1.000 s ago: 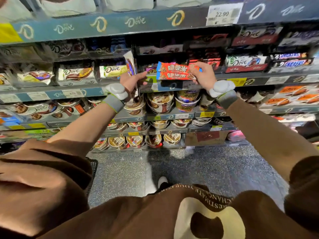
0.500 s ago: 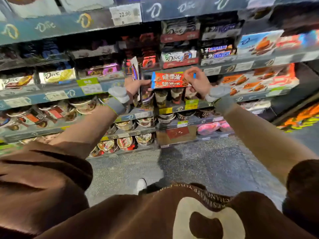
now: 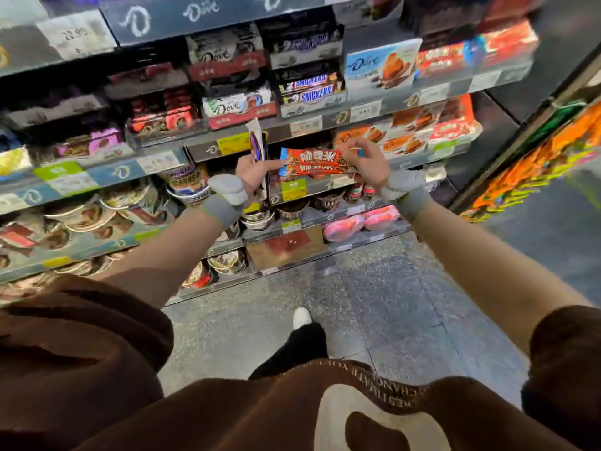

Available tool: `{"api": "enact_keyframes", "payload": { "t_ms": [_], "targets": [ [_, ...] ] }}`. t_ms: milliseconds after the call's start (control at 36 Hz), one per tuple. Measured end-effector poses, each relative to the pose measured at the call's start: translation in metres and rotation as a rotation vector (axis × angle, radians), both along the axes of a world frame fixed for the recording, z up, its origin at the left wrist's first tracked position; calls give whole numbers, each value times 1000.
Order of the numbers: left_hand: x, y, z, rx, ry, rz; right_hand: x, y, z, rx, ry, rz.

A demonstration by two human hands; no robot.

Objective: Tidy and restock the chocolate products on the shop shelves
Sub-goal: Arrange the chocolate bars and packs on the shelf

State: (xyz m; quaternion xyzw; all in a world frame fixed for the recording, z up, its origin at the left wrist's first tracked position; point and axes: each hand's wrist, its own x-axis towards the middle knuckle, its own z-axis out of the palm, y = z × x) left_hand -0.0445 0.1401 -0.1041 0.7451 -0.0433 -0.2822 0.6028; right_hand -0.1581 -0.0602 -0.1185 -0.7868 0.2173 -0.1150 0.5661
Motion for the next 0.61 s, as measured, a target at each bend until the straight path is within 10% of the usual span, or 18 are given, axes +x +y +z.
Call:
{"api": "enact_keyframes", "payload": {
  "t_ms": [611],
  "targets": [
    [50, -208, 0, 46, -113, -119, 19, -195, 21, -43, 10, -137]
  ]
}}
